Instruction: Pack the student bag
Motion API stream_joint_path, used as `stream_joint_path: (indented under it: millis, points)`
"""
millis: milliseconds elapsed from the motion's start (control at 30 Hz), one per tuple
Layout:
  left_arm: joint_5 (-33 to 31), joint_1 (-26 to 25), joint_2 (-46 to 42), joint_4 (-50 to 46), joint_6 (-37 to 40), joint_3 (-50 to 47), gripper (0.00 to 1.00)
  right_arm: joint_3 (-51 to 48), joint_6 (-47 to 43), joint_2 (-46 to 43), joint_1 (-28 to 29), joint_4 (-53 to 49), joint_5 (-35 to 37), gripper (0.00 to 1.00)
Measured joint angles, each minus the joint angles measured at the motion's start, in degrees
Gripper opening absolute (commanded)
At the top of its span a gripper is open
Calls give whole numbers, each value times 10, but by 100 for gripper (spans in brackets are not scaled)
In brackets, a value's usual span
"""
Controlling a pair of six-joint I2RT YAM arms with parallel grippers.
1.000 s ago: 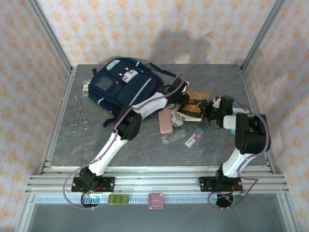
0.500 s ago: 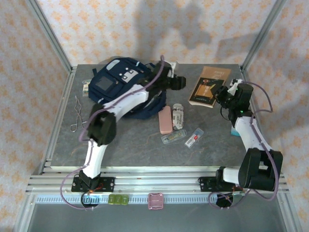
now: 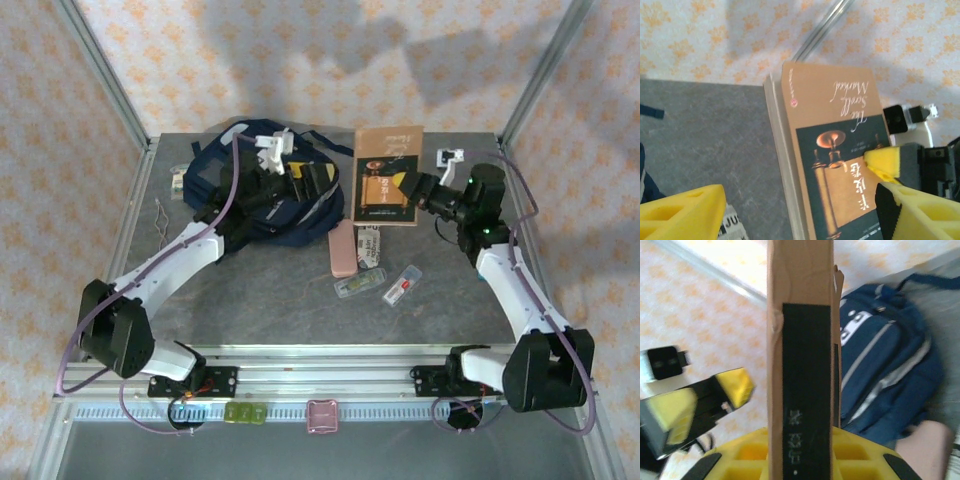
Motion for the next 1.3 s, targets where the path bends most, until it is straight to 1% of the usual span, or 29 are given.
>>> stream_joint_path:
  millis: [200,300,467,600,633,667,767,800,867,900,967,1033,1067,1100,1200,1300]
  points:
    - [53,1,-12,71,-41,-67,83,11,-3,-5,60,26,-53,0]
    - [81,1,-12,131,-71,-91,84,21,-4,-5,88,39,-85,0]
    - [121,1,-15,220,-111,-124,84,22,21,-5,97,96,-128,0]
    - [160,1,-24,302,-154,-149,79,34,14,-5,97,91,-134,0]
    - [169,1,-25,323,-167,-152,75,38,12,-3,97,90,-136,0]
    - [179,1,-25,345,-181,-155,68,43,12,1,97,91,-139,0]
    - [203,4,-23,398,-224,-156,42,47,12,19,97,92,-142,0]
    - [212,5,-20,416,-237,-156,30,47,10,25,97,90,-142,0]
    - [223,8,-13,439,-263,-156,9,47,10,32,97,85,-142,1]
    - [227,9,-8,448,-274,-157,0,48,10,34,97,84,-143,4]
    - [230,14,5,463,-291,-159,0,51,9,35,95,83,-145,15]
    - [228,16,13,473,-304,-160,0,55,10,37,94,77,-145,22]
    - [226,16,15,477,-309,-160,0,57,10,38,93,75,-145,29]
    - [223,17,16,479,-312,-160,0,57,10,39,93,76,-144,33]
    - [201,19,16,479,-319,-170,0,54,28,40,93,92,-139,42]
    - [162,20,16,479,-325,-186,0,30,57,34,97,133,-129,47]
